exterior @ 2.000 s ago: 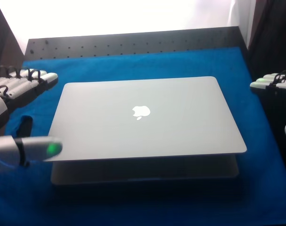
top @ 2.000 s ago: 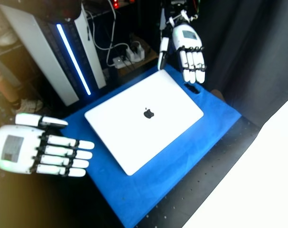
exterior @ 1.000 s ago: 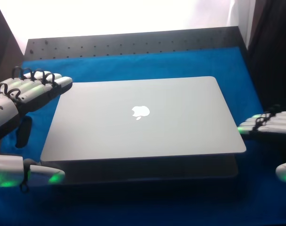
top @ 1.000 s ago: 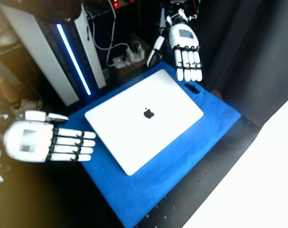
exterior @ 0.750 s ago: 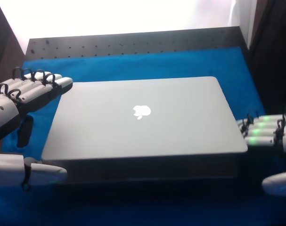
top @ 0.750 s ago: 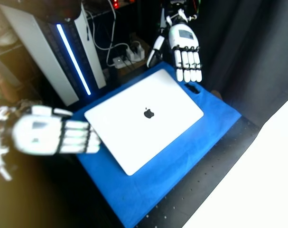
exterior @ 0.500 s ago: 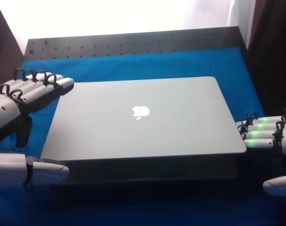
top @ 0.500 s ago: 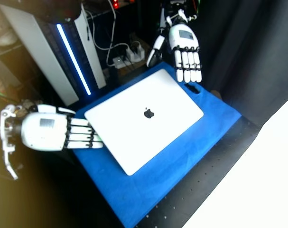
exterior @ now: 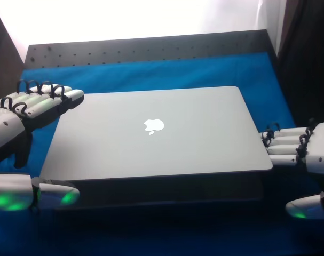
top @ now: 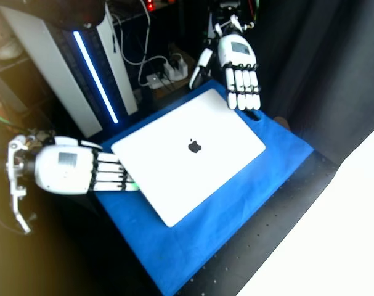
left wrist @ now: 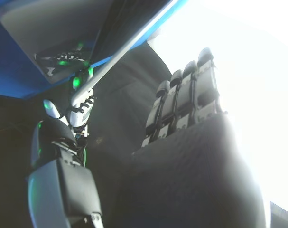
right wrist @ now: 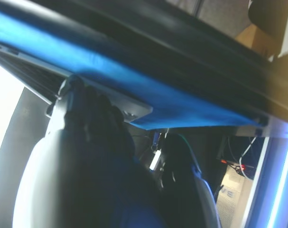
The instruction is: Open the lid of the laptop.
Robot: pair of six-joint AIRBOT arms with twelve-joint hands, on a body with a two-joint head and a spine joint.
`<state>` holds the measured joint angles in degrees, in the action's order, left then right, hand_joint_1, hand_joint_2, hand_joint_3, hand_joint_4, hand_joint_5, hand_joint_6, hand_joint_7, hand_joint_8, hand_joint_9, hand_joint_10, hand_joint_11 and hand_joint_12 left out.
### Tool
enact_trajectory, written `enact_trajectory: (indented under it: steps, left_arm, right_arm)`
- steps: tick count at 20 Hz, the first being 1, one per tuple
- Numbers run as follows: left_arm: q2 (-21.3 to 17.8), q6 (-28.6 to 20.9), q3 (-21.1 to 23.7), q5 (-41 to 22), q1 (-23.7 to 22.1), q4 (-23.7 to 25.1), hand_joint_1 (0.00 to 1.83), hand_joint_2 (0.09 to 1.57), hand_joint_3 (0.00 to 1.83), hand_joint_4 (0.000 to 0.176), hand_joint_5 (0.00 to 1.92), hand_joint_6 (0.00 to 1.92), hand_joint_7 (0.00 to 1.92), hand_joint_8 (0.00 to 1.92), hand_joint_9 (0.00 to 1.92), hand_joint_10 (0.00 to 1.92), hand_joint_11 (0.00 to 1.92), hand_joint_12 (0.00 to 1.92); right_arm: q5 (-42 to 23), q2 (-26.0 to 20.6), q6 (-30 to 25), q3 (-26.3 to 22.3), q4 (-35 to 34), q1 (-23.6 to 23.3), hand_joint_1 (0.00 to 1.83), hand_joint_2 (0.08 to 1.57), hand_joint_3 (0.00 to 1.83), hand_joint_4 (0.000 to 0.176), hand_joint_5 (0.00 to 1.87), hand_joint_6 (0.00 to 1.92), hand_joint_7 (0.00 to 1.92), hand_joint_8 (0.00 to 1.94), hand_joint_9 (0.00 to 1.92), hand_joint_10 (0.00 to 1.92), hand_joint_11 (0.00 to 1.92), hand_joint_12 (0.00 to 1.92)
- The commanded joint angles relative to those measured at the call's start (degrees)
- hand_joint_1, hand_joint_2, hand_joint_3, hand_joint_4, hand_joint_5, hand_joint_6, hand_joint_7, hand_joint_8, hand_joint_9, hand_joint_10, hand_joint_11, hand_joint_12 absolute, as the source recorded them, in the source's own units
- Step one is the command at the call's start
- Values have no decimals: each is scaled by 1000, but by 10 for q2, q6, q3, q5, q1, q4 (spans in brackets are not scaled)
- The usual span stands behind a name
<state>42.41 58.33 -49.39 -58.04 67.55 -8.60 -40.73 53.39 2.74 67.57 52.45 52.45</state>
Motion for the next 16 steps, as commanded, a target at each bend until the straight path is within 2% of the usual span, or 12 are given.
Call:
enact_trajectory:
  steps: [1,6,8,11,13,15,16]
  left_arm:
    - [2,-3,-2,-68,-4,-2,524,910,1,0,0,0,0,0,0,0,0,0]
    - [9,-3,-3,-65,-5,-3,556,922,4,0,0,0,0,0,0,0,0,0]
    - [10,-3,-3,-64,-5,-3,568,922,3,0,0,0,0,0,0,0,0,0]
    - [11,-3,-3,-63,-5,-6,580,921,2,4,0,0,0,0,0,0,0,0]
    - [14,-3,-3,-63,-5,-7,544,927,4,0,0,0,0,0,0,0,0,0]
    - [16,-3,-3,-63,-5,-8,533,929,4,0,0,0,0,0,0,0,0,0]
    - [19,-3,-4,-62,-5,-7,537,917,0,20,0,0,0,0,0,0,0,0]
  right_arm:
    - [-56,13,-4,-5,-9,-8,177,1476,0,0,0,0,0,0,0,0,0,0]
    - [-56,28,-5,-1,7,-10,263,1453,0,0,41,10,0,0,0,0,0,0]
    - [-56,27,-22,-5,28,-14,135,1489,8,0,34,3,0,0,0,0,0,0]
    - [-56,25,-53,-4,62,-31,236,1477,0,0,46,2,11,3,0,0,0,0]
    - [-56,25,-53,-3,63,-40,115,1521,9,0,34,6,4,2,0,0,0,0]
    - [-56,25,-53,-1,61,-49,107,1534,5,0,19,2,0,0,0,0,0,0]
    - [-56,25,-53,0,61,-49,157,1521,0,0,25,2,0,0,0,0,0,0]
